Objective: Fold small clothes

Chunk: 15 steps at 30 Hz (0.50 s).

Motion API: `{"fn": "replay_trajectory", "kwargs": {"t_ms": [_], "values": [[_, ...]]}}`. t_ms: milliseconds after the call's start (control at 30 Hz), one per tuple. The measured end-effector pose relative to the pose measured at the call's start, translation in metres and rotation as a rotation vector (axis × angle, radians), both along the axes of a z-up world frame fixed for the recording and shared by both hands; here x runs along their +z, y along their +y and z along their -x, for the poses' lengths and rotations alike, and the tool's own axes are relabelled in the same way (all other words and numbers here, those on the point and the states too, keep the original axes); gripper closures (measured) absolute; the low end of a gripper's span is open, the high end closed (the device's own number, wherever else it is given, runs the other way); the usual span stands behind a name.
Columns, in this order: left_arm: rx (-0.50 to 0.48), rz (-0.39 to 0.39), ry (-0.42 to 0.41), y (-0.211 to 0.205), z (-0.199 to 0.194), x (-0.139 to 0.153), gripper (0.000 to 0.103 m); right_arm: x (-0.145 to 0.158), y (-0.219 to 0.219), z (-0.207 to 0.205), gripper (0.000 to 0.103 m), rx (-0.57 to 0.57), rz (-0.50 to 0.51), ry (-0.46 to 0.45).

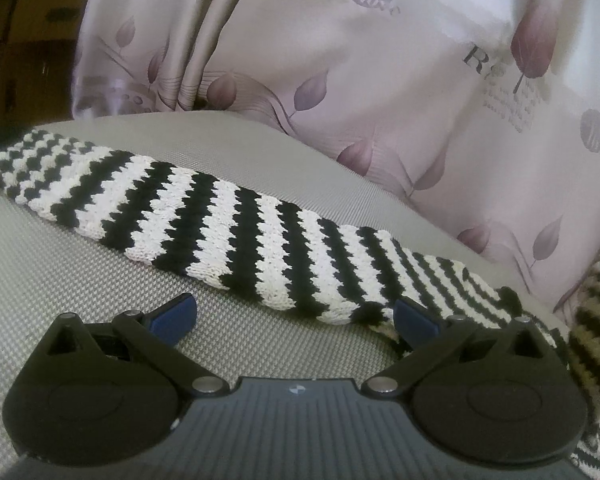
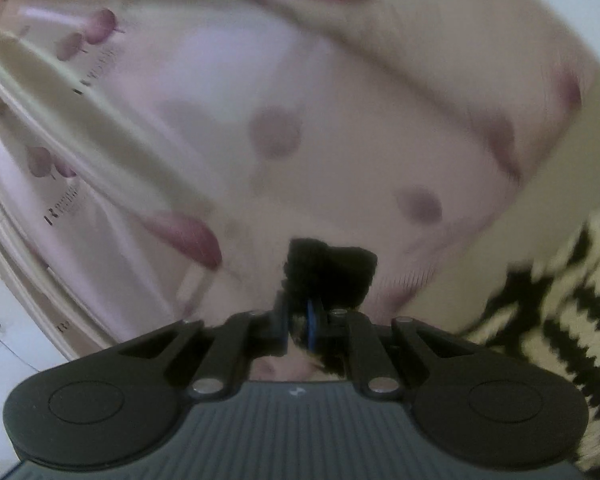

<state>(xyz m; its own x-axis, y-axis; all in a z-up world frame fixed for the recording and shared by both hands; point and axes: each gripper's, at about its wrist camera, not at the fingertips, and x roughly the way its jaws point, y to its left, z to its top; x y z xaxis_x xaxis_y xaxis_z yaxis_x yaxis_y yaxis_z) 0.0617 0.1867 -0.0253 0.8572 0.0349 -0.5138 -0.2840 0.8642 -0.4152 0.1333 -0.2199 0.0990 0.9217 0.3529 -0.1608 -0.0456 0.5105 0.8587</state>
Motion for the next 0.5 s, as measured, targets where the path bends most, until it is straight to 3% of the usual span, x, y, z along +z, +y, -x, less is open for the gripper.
{"fn": "replay_trajectory", "kwargs": {"t_ms": [300,500], "values": [[0.005,0.022,-0.015,0.002,0.002,0.0,0.0,-0.033,0.072,-0.024,0.094,0.094,0.062,0.061],[0.007,0.024,-0.016,0.002,0.002,0.0,0.0,-0.053,0.102,-0.034,0.092,0.131,0.159,0.089]]}}
